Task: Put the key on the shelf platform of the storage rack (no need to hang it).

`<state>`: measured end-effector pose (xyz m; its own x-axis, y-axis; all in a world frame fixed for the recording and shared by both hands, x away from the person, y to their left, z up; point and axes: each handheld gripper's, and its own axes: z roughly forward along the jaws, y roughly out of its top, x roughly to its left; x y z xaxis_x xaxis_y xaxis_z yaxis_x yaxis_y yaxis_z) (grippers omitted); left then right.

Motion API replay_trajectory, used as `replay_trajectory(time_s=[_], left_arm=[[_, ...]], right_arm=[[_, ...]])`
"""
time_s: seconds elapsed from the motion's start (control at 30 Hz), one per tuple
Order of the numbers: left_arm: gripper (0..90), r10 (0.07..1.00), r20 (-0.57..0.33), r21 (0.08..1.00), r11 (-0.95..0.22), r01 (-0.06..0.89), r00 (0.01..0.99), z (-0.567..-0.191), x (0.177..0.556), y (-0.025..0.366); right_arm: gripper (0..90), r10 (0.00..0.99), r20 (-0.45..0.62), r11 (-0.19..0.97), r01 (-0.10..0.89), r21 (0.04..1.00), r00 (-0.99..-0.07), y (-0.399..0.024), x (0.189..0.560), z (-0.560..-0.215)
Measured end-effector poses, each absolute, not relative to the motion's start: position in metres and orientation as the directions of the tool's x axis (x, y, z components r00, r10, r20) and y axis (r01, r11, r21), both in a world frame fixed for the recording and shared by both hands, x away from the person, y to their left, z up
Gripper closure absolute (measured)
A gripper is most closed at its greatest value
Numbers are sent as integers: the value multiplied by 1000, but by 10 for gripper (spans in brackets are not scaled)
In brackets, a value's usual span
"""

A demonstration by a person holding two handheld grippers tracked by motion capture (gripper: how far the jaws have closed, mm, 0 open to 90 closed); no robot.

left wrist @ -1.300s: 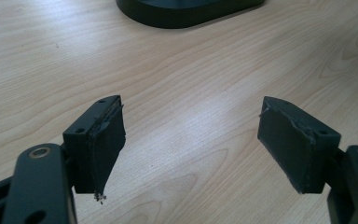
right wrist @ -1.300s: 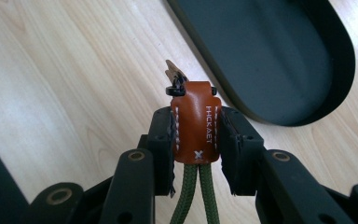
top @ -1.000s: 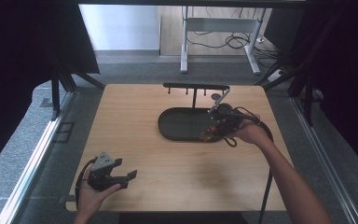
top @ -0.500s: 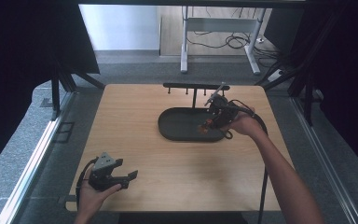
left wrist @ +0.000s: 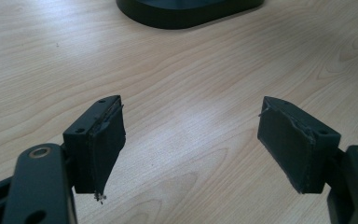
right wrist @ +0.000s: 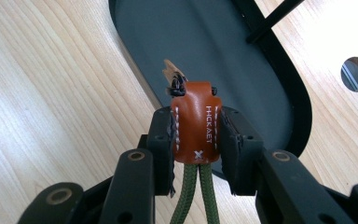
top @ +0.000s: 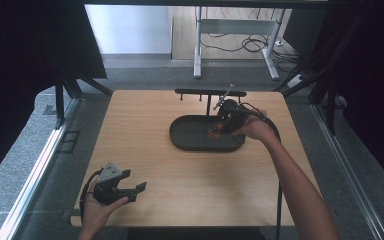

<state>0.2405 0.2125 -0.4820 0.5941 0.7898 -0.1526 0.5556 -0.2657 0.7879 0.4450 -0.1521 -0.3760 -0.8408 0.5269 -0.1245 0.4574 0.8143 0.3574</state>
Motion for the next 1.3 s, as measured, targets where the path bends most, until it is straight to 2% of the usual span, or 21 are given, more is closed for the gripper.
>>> replay_trajectory(time_s=[1.3], left_arm=[[232, 794, -158, 791, -255, 556, 588, -482, 241, 220]], right_arm=[[672, 506, -143, 828, 432, 359, -851, -132, 485, -410]])
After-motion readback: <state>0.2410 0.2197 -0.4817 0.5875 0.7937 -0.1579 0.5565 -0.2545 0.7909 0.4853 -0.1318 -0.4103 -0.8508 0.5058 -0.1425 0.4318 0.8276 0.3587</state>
